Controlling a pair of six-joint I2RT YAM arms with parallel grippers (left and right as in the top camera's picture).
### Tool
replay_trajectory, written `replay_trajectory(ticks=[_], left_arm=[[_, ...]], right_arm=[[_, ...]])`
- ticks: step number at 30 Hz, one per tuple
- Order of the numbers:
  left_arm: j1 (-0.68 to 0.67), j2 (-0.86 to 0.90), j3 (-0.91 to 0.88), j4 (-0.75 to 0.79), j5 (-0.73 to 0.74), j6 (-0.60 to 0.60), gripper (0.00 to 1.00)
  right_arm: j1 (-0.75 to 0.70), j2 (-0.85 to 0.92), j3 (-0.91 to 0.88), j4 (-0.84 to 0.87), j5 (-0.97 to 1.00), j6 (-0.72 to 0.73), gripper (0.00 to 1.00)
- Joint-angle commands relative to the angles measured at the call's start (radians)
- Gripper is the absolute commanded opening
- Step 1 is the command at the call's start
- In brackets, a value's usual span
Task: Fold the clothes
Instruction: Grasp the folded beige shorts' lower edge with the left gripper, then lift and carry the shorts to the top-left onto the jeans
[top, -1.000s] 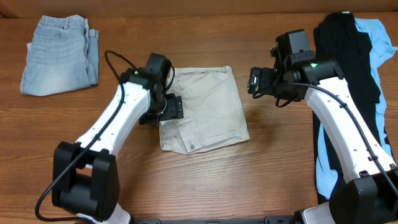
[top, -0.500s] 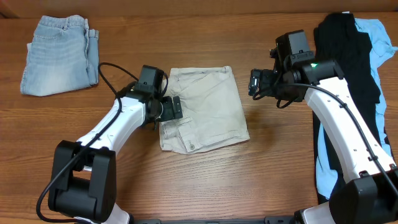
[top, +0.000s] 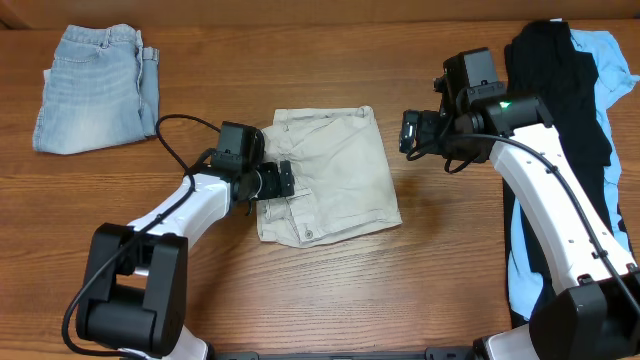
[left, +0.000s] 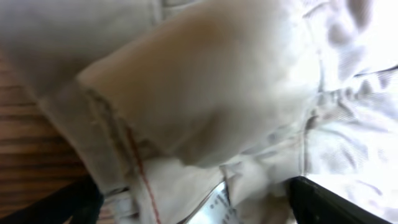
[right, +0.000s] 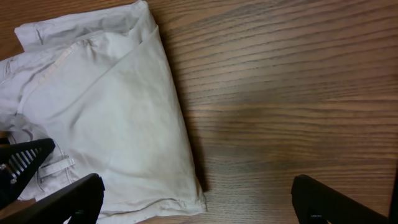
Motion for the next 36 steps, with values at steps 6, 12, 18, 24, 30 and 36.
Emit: replay_trajectory(ticks=[6,12,18,24,30,36], left_arm=[[-0.01,0.169,-0.025,0.009,0.116,-0.058,0.45],[-0.017,0.233,-0.025,0.004,0.118,-0.102,0.04],[0.009,0.224,0.01,-0.075,0.126,-0.199,0.04],[0.093,0.152,0.267,-0.372,0.178,-0.057,0.04],[0.185,0.013,0.544,-0.546,0.179,-0.059,0.04],[0.295,-0.107,0.726,-0.534,0.175,-0.145,0.04]], right_arm=[[-0.001,-0.008,-0.004,0.006,0.019,-0.003,1.0],[-0.001,-0.008,-0.004,0.014,0.018,-0.003,1.0],[0.0,-0.008,-0.004,0.029,0.018,-0.003,1.0],[0.0,-0.008,-0.004,0.028,0.018,-0.002,1.0],[0.0,-0.008,-0.004,0.029,0.018,0.001,1.0],[0.0,-0.008,-0.004,0.035,0.017,0.001,1.0]])
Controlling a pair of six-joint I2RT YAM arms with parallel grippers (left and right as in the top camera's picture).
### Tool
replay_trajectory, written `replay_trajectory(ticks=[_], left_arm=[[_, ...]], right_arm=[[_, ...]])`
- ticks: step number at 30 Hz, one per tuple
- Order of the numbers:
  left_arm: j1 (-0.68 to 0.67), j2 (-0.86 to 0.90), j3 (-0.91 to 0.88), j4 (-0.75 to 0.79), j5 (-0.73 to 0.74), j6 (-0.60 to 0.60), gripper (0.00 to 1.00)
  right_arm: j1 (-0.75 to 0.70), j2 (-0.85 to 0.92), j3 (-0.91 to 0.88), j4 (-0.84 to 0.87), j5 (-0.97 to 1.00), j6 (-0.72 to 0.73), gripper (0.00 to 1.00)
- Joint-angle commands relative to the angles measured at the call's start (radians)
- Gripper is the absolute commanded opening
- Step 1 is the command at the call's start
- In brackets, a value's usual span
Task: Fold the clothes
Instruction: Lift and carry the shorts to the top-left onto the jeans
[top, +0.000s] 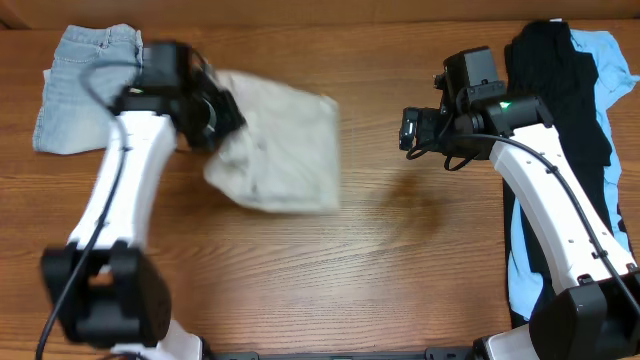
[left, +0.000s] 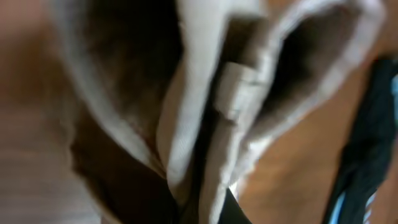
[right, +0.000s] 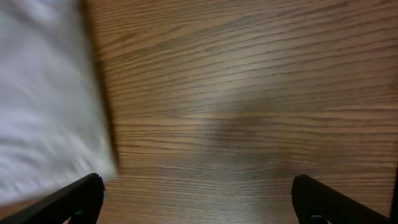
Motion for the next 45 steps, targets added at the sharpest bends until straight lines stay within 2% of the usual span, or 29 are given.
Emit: replay_trajectory(ticks=[1,5,11,15,19,22,24,29,32,34,38,45], left_arm=[[0.07,-0.108,0.116,0.035,-0.013,-0.056,0.04],[0.127,-0.128,0.172,0.092,-0.083,-0.102,0.04],[0.204,-0.129,0.179,0.261,-0.083,-0.158,0.04],[0.215,-0.129,0.179,0.332,-0.087,-0.154,0.04],[0.214,-0.125,0.178,0.305,-0.09,0.002,0.04],[0.214,-0.093,0.178,0.26,-0.09,0.161,0.04],[0.219,-0.068,0.177,0.258,-0.093,0.22,0.04],[0.23,-0.024,0.177,0.347,-0.098,0.248,0.04],[0.23,-0.025,0.18,0.455,-0.185,0.244,0.04],[0.23,-0.025,0.179,0.472,-0.196,0.244,0.04],[0.23,-0.016,0.179,0.451,-0.195,0.246,0.04],[0.24,0.094,0.177,0.24,-0.211,0.234,0.04]], right_arm=[[0.0,-0.008,-0.004,0.01,0.009,0.0,1.0],[0.0,-0.008,-0.004,0.009,0.009,0.0,1.0],[0.0,-0.008,-0.004,0.019,0.01,0.0,1.0],[0.0,-0.008,-0.004,0.027,0.009,0.0,1.0],[0.0,-0.008,-0.004,0.027,0.01,0.0,1.0],[0.0,-0.008,-0.004,0.028,0.009,0.0,1.0],[0.0,-0.008,-0.004,0.027,0.01,0.0,1.0],[0.0,-0.008,-0.004,0.027,0.01,0.0,1.0],[0.0,-0.008,-0.004,0.031,0.01,0.0,1.0],[0.0,-0.008,-0.004,0.035,0.01,0.0,1.0],[0.0,-0.008,-0.004,0.053,0.01,0.0,1.0],[0.0,-0.008,-0.004,0.049,0.01,-0.001,1.0]])
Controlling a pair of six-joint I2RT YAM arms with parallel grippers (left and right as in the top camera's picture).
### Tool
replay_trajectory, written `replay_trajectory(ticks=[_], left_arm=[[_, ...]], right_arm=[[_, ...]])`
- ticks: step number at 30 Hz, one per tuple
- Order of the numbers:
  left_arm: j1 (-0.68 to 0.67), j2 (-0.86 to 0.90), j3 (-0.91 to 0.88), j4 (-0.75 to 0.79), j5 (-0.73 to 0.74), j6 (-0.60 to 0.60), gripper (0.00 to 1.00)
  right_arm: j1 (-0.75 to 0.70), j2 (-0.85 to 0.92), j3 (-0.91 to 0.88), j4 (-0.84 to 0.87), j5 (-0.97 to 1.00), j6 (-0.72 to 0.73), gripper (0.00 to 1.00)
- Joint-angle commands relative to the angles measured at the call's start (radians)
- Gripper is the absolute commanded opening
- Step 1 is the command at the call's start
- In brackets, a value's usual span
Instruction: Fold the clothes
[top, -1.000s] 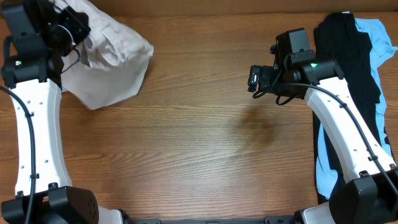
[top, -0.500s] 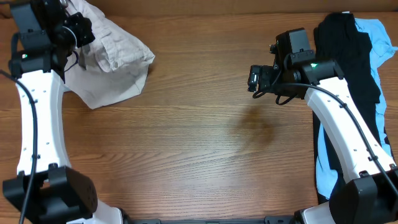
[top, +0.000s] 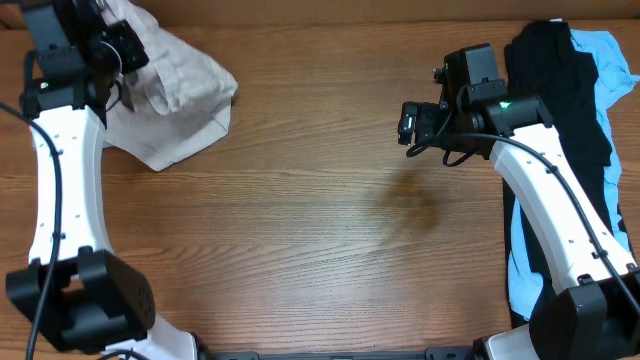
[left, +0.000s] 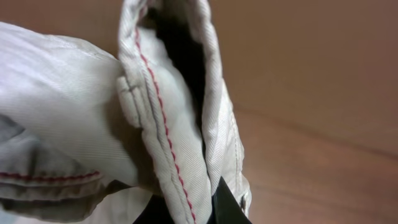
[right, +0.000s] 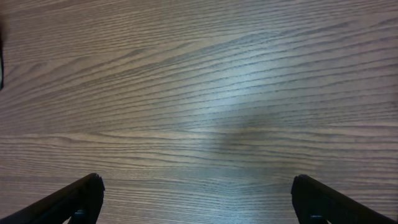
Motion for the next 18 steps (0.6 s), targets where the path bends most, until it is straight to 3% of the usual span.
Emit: replay_trajectory(ticks=[1,6,10,18], left_arm=[[0.02,0.071,0.032,-0.111,-0.04,-0.007,0.04],[0.064,0.129,0.031,-0.308,-0.168,-0.037,0.04],[0.084,0.188,0.03,-0.43,-0.219,-0.011,0.3],[0.111,0.289,0.006,-0.52,-0.23,-0.009,0.47]], right_arm=[[0.0,-0.008,-0.004,0.001,0.01,0.0,1.0],[0.0,-0.008,-0.004,-0.005,0.01,0.0,1.0],[0.0,-0.008,-0.004,-0.001,0.01,0.0,1.0],[0.0,-0.008,-0.004,-0.004,0.01,-0.004,1.0]])
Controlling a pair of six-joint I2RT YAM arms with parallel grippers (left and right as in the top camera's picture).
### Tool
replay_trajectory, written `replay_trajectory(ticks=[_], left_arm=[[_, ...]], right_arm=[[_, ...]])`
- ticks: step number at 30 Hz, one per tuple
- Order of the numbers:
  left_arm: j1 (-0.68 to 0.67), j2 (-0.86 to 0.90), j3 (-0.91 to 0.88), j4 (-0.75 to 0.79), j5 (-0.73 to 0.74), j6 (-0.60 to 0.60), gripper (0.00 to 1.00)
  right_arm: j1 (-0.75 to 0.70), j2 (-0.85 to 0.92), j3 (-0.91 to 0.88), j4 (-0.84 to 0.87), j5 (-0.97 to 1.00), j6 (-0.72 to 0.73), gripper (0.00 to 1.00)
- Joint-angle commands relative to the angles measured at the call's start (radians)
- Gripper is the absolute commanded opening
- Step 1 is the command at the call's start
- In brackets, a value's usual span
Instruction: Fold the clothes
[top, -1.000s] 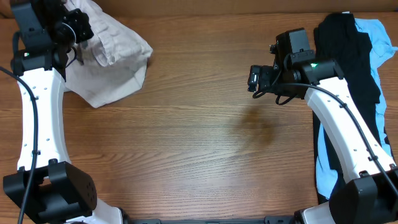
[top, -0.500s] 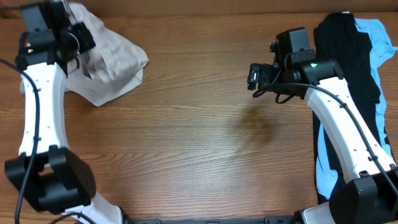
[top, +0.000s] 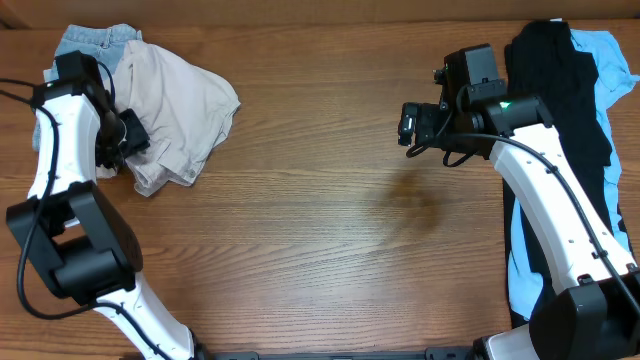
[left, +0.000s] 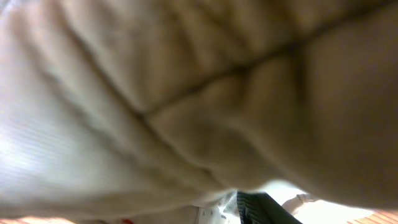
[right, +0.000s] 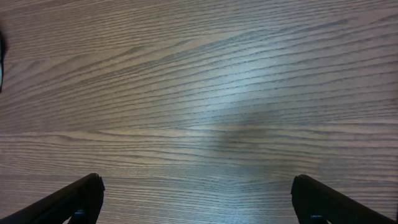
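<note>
The beige shorts (top: 175, 100) lie bunched at the far left, partly on top of folded blue jeans (top: 85, 42). My left gripper (top: 128, 135) is at the shorts' left edge, shut on the cloth. In the left wrist view the beige fabric (left: 186, 93) fills the frame, and only one of the fingers (left: 264, 208) shows beneath it. My right gripper (top: 408, 125) hangs open over bare wood (right: 199, 93) at the right centre, holding nothing.
A black garment (top: 545, 80) and a light blue one (top: 605, 60) lie heaped along the right edge, beside the right arm. The wooden table (top: 320, 250) stretches between the two arms.
The left gripper has come down and nearer the front edge, still on the shorts. They were hanging at the far left corner and now lie spread over the jeans. The right arm is unchanged.
The folded beige shorts first lay mid-table with my left gripper at their left edge and the right gripper open nearby. Then the left gripper held them up to the left, later above the far left corner. Now they rest partly on the jeans.
</note>
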Motion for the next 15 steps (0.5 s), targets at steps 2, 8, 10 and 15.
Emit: replay_trajectory(ticks=[2,8,10,15], left_arm=[[0.027,0.015,-0.015,0.024,-0.006,0.031,0.5],[0.026,-0.014,-0.031,0.059,0.2,0.119,0.49],[0.026,-0.046,-0.026,0.051,0.232,0.129,0.52],[0.007,-0.192,-0.022,0.027,0.273,0.188,0.89]], right_arm=[[0.0,-0.008,-0.003,0.003,0.01,-0.004,1.0],[0.0,0.002,-0.003,0.022,0.01,-0.004,1.0],[0.0,0.003,-0.003,0.022,0.01,-0.004,1.0],[0.0,0.005,-0.003,0.029,0.01,-0.004,1.0]])
